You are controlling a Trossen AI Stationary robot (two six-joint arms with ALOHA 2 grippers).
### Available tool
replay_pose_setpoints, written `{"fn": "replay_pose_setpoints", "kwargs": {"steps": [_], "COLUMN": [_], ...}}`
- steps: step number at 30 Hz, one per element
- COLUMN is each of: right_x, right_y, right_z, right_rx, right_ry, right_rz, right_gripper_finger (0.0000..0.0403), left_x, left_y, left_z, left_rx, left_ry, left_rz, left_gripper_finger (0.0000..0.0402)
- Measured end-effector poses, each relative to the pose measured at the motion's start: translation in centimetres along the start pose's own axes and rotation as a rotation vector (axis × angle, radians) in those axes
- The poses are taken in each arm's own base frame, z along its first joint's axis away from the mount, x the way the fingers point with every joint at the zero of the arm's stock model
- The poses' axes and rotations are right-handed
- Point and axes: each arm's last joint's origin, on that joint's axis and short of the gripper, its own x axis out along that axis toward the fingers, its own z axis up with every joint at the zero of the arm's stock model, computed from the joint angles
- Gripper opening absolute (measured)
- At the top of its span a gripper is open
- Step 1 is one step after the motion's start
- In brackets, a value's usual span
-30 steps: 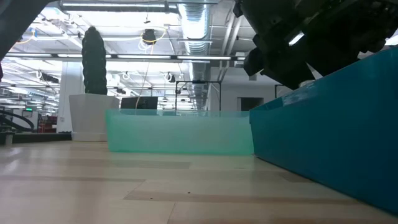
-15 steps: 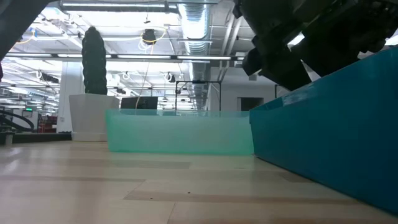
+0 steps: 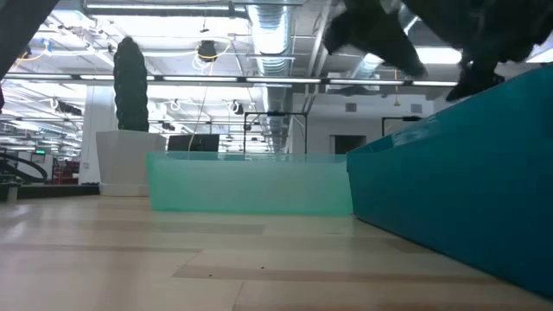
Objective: Pick and place medicine bottles into bin by pill shape (circle, oval)
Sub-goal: Return to Home Position
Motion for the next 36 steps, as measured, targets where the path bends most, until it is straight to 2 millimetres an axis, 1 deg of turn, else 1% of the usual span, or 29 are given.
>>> {"fn": "replay_pose_setpoints", "kwargs": {"steps": [4, 6, 9, 12, 15, 17, 19, 24, 26, 31, 33, 35, 36], "right_x": [-1.8, -3.2, -5.5, -7.8, -9.8, -10.6, -11.3, -13.1, -13.9, -15.4, -15.2, -15.0, -14.9], "right_y": [0.9, 1.5, 2.2, 2.8, 2.9, 2.8, 2.6, 2.0, 1.4, -0.1, -0.2, -0.3, -0.2], "right_z": [1.5, 2.4, 3.7, 4.4, 4.5, 4.3, 3.8, 2.3, 1.3, -1.6, -1.7, -2.0, -1.8], "right_rx": [-0.009, -0.041, -0.105, -0.2, -0.353, -0.403, -0.401, -0.378, -0.354, -0.283, -0.265, -0.251, -0.25], "right_ry": [-0.079, -0.133, -0.222, -0.313, -0.39, -0.417, -0.429, -0.515, -0.56, -0.692, -0.704, -0.653, -0.66], "right_rz": [0.04, 0.066, 0.102, 0.127, 0.12, 0.117, 0.121, 0.14, 0.143, 0.186, 0.194, 0.184, 0.185], "right_gripper_finger": [0.0333, 0.0333, 0.0333, 0.0333, 0.0333, 0.0333, 0.0333, 0.0333, 0.0333, 0.0333, 0.0333, 0.0333, 0.0333], "left_x": [-3.8, -5.8, -9.1, -12.7, -15.4, -16.5, -17.3, -19.3, -21.0, -26.5, -28.5, -30.5, -31.4], "left_y": [0.6, 0.9, 1.6, 2.3, 2.9, 3.2, 3.3, 4.1, 4.9, 7.0, 7.7, 8.4, 8.7], "left_z": [1.6, 2.4, 3.0, 3.8, 4.1, 4.4, 4.6, 4.7, 4.4, 2.7, 1.8, 0.4, -0.3], "left_rx": [0.017, 0.022, -0.005, -0.078, -0.099, -0.103, -0.139, -0.096, -0.076, -0.029, -0.012, -0.006, -0.007], "left_ry": [-0.027, -0.064, -0.125, -0.204, -0.252, -0.29, -0.322, -0.364, -0.362, -0.36, -0.363, -0.365, -0.373], "left_rz": [0.013, 0.01, -0.011, -0.026, -0.043, -0.051, -0.069, -0.047, -0.042, 0.029, 0.059, 0.093, 0.11], "left_gripper_finger": [0.0247, 0.0247, 0.0247, 0.0247, 0.0247, 0.0247, 0.0247, 0.0247, 0.0247, 0.0247, 0.0247, 0.0247, 0.0247]}}
